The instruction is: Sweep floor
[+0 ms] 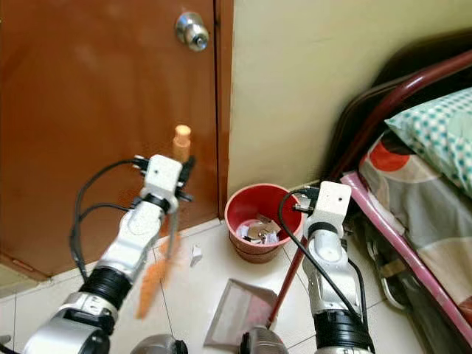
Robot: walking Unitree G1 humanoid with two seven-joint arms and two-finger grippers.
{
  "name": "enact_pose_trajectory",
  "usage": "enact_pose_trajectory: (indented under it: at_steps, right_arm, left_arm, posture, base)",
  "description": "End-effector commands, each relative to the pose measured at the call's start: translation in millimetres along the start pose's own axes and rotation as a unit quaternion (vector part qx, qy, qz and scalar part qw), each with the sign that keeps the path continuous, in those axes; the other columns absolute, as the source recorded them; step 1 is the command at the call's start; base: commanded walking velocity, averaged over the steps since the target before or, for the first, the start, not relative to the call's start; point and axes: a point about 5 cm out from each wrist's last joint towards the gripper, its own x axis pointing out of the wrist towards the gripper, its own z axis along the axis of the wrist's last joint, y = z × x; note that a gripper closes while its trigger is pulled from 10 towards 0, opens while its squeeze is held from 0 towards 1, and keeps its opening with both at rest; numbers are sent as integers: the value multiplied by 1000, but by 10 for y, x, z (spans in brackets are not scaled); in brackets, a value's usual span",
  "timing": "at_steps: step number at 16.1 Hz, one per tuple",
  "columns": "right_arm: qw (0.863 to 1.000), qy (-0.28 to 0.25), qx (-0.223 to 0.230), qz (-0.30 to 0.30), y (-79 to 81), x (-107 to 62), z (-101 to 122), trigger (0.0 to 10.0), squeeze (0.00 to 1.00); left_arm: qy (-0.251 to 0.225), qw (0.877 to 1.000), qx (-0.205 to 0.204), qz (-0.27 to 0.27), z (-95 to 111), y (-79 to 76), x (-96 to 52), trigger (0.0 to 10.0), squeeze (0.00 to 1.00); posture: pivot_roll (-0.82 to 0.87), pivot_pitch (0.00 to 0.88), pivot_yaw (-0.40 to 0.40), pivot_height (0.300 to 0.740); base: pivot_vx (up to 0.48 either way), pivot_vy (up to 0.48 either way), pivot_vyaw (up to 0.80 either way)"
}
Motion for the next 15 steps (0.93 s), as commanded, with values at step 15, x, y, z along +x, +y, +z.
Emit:
enact_pose_trajectory:
  at_steps: [15]
  right_arm:
    - [983,-56,-170,45,477,351,219,10000,0]
  left_arm:
    - [51,977,-167,-124,-96,139,-756,10000,0]
  posture:
    - [60,144,-47,740]
  base:
    - [0,0,0]
